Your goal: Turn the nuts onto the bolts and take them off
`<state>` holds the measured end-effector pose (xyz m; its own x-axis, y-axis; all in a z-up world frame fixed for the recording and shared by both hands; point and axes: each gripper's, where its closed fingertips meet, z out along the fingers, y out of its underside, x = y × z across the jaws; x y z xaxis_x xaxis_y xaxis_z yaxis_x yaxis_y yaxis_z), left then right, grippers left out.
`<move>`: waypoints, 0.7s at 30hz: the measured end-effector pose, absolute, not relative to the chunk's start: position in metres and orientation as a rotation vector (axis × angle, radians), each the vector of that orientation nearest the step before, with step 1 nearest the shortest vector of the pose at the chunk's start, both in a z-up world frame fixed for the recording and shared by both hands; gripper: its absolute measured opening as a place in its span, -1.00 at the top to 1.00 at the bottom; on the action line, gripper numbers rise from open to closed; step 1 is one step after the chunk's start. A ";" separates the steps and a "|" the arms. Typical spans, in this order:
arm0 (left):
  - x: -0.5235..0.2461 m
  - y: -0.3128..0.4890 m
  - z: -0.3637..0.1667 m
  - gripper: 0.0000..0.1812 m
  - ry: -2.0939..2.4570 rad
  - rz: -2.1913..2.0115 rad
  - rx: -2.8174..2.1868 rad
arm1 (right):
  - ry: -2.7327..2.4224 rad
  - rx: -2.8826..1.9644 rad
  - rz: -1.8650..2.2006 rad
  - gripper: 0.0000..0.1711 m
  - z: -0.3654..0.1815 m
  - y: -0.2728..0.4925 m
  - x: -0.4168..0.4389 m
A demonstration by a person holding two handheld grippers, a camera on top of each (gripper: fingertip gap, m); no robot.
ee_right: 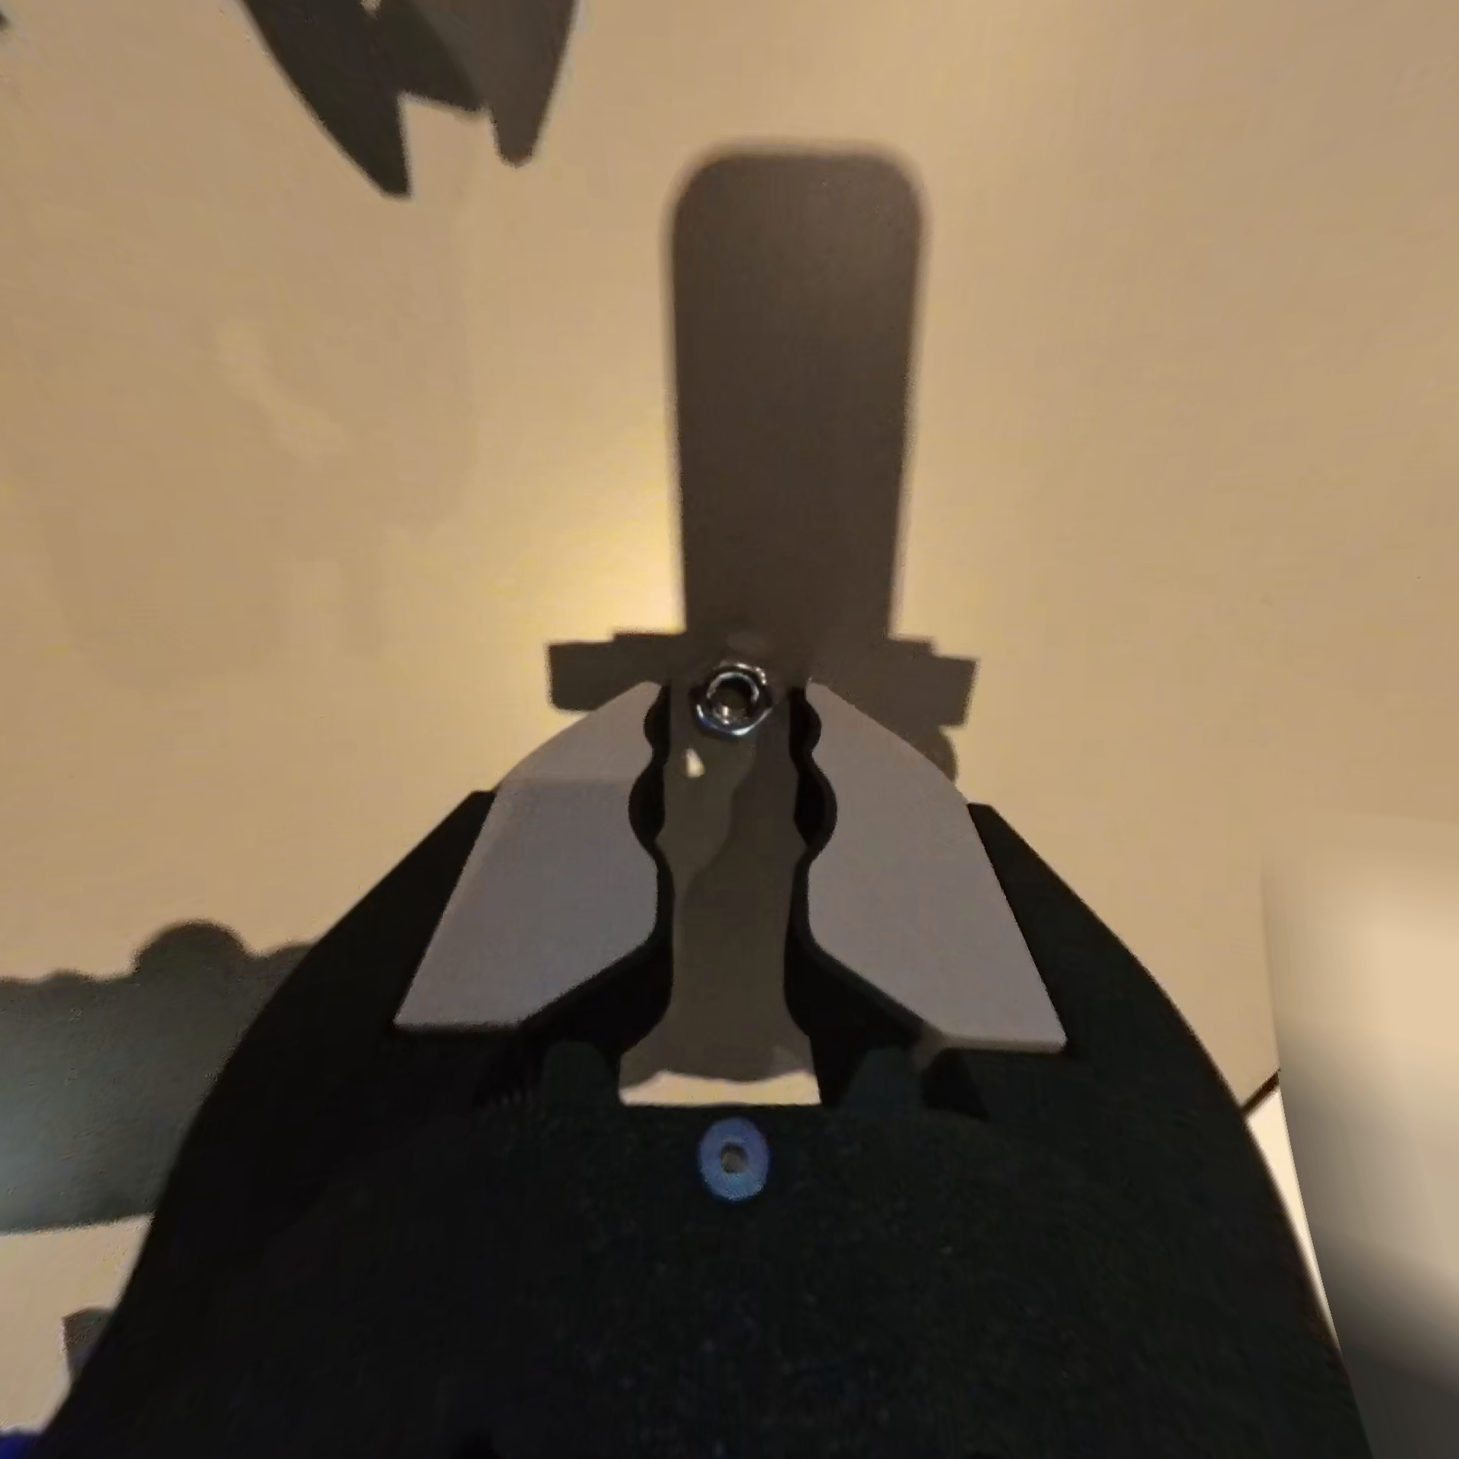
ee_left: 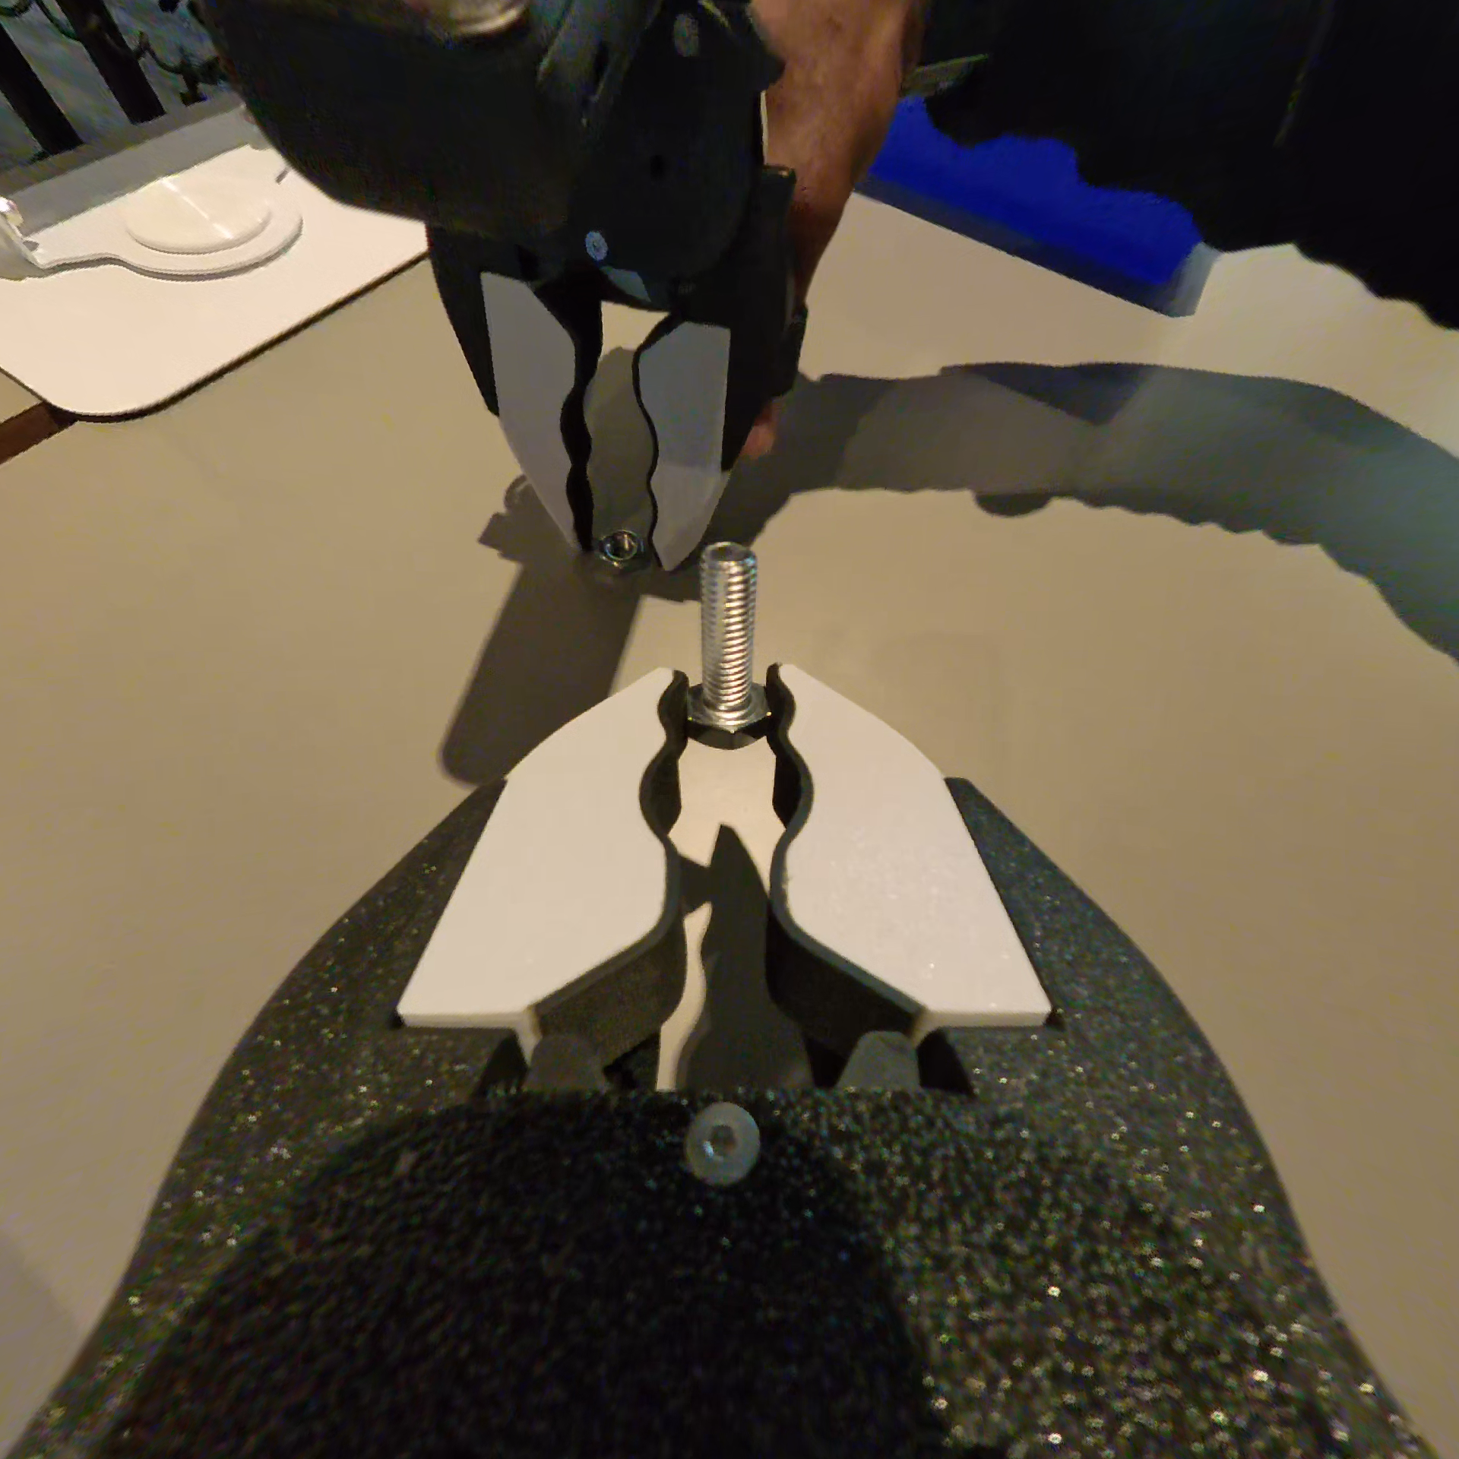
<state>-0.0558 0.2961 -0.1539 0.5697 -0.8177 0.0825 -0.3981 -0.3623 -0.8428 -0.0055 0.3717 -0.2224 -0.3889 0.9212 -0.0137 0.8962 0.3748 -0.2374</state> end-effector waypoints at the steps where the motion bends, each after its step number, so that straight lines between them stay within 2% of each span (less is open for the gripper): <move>1: -0.056 0.296 -0.153 0.80 0.975 -0.643 -1.974 | -2.514 -1.669 0.315 0.66 -0.222 0.372 -0.005; 7: -0.055 0.294 -0.153 0.80 0.984 -0.648 -1.974 | -2.508 -1.650 0.314 0.79 -0.222 0.374 -0.008; 12: -0.053 0.292 -0.160 0.80 1.015 -0.650 -1.994 | -2.413 -1.641 0.316 0.80 -0.221 0.370 -0.010; 18: -0.031 0.274 -0.174 0.80 1.242 -0.574 -1.959 | -1.895 -1.533 0.774 0.80 -0.176 0.316 0.002; 21: -0.011 0.264 -0.185 0.80 1.382 -0.468 -1.910 | -1.676 -1.427 0.880 0.81 -0.157 0.283 0.025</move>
